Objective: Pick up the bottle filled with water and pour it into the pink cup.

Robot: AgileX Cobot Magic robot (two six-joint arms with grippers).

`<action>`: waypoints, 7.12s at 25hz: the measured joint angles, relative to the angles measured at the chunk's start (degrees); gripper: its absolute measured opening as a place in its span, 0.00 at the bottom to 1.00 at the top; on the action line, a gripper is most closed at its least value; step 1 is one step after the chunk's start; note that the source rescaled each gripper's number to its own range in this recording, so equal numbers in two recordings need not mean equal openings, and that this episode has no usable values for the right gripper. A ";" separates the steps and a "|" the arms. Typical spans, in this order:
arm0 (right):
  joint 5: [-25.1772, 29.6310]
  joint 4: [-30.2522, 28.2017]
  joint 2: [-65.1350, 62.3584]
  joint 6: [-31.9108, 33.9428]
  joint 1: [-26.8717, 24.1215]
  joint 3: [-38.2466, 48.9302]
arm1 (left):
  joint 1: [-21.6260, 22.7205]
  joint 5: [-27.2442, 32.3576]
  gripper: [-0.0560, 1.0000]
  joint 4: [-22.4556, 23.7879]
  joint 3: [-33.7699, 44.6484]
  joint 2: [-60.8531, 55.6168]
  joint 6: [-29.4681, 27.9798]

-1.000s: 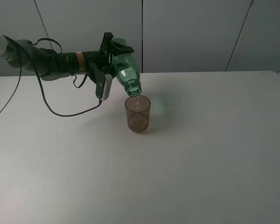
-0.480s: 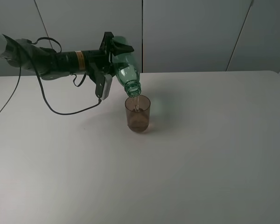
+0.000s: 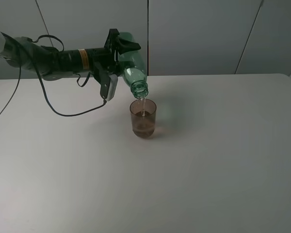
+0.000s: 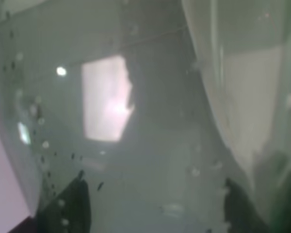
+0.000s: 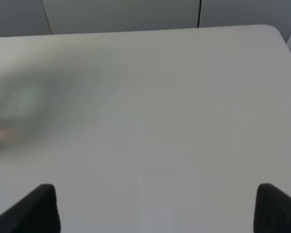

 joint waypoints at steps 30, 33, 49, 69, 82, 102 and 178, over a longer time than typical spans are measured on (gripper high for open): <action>0.00 0.00 0.00 0.00 0.00 0.00 | -1.06 -1.52 0.05 -0.45 0.00 -1.22 9.99; 0.00 0.00 0.00 0.00 0.00 0.00 | -1.04 -2.21 0.05 -0.79 0.00 -1.22 10.24; 0.00 0.00 0.00 0.00 0.00 0.00 | -2.16 -3.34 0.05 -0.10 -0.06 -2.14 16.23; 0.00 0.00 0.00 0.00 0.00 0.00 | -0.86 4.26 0.05 0.91 0.23 -2.94 -19.14; 0.00 0.00 0.00 0.00 0.00 0.00 | 5.27 10.84 0.05 -16.78 15.54 -14.51 -81.70; 0.00 0.00 0.00 0.00 0.00 0.00 | 11.02 -6.34 0.05 -47.65 42.60 -17.21 -70.67; 0.00 0.00 0.00 0.00 0.00 0.00 | 11.02 72.55 1.00 -58.03 44.59 -53.33 -67.85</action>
